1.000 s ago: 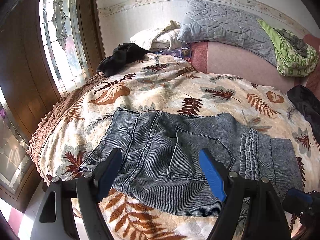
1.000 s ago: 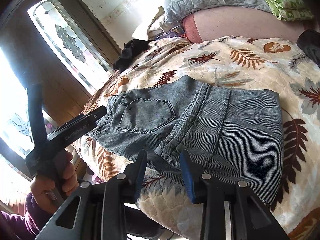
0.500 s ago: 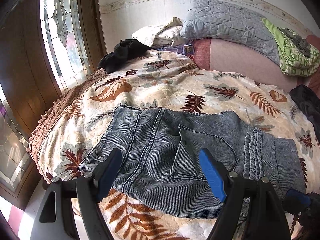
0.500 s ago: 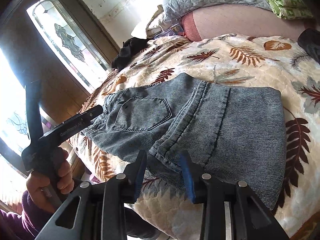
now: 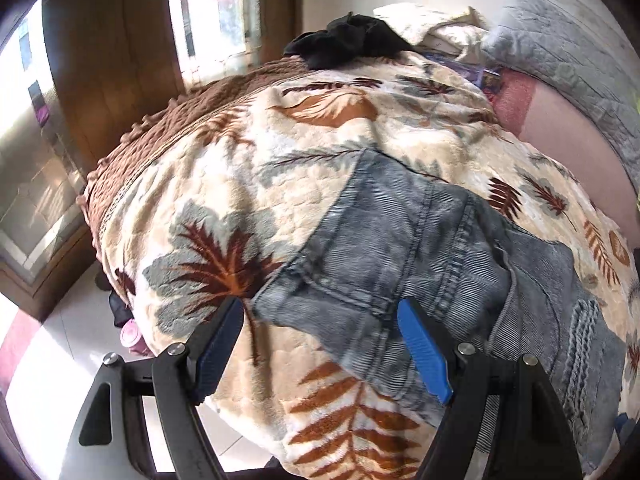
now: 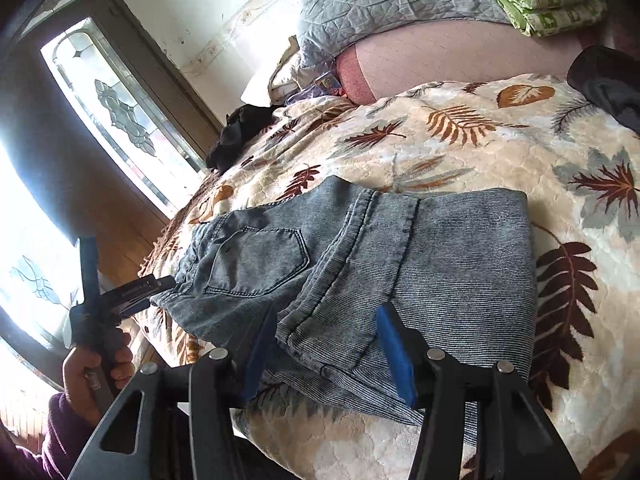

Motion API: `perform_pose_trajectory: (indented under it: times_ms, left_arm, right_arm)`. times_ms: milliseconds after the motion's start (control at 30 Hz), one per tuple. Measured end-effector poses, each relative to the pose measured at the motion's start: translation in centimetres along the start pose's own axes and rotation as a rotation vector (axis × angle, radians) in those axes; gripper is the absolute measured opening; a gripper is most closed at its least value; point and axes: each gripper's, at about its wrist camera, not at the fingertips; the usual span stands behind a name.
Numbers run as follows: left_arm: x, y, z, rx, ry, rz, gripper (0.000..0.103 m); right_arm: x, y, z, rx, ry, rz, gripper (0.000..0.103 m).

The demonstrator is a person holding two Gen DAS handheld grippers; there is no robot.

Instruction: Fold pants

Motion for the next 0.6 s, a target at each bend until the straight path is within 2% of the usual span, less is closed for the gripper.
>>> perform_pose_trajectory:
  times_ms: [67,133,233,600]
  left_arm:
    - [0.2,-1.6,1.3,0.025,-0.049,-0.076,0.08]
    - [0.2,-3.0,2.2,0.014,-0.09,-0.152,0.08]
    - [0.1,-4.1,2.5,0.006,-0.106,-0.222,0.08]
    - [0.2,-3.0,1.6,0.062,-0.049,-0.193,0.08]
  right_arm:
    - [0.1,0.2,-0.5,-0.003,0.018,0.004,0.056]
    - [0.2,0.4,-1.0,-0.003,0.028,0.01,0.056]
    - [0.3,0.9,-1.9,-0.008,0.051,0.022,0.056]
    - [0.1,2.5,-3.4,-0.031,0.075,0.057,0.056]
Point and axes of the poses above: each gripper's, at about its wrist camera, not at the fingertips, and z roughly the way its jaws point, y to its right, x to its top, and after that the axes turned 13 degrees about x, right-handed
